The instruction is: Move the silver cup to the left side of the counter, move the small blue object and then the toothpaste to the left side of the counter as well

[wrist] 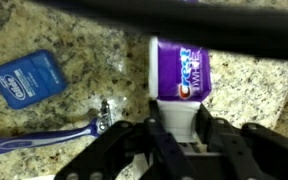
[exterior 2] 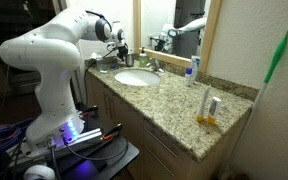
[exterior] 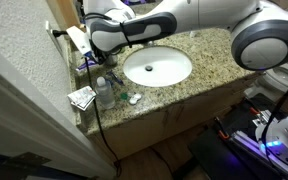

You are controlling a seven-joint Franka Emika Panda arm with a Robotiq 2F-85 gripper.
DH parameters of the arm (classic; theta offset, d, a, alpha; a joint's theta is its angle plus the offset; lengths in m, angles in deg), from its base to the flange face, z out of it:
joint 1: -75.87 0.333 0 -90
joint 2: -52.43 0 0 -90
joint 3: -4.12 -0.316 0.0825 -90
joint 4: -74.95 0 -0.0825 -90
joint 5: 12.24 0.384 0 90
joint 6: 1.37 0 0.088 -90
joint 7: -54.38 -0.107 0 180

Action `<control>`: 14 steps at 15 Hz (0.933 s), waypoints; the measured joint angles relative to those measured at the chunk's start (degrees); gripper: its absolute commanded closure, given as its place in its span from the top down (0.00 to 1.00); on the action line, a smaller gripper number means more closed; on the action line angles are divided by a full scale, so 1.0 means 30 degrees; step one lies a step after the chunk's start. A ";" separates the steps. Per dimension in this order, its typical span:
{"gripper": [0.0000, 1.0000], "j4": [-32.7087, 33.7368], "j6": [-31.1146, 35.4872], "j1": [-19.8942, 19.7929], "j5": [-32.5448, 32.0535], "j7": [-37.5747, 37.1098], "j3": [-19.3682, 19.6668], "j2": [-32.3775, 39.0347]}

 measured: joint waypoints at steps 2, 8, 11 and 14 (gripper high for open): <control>0.82 0.0443 -0.0088 0.0023 0.0017 -0.0113 -0.0070 0.0240; 1.00 0.1317 -0.1370 0.0464 0.0017 -0.0608 -0.0292 -0.0727; 1.00 0.1246 -0.4001 0.0799 0.0007 -0.1327 -0.0300 -0.2501; 1.00 0.0563 -0.6666 0.0869 0.0111 -0.1812 -0.0330 -0.4397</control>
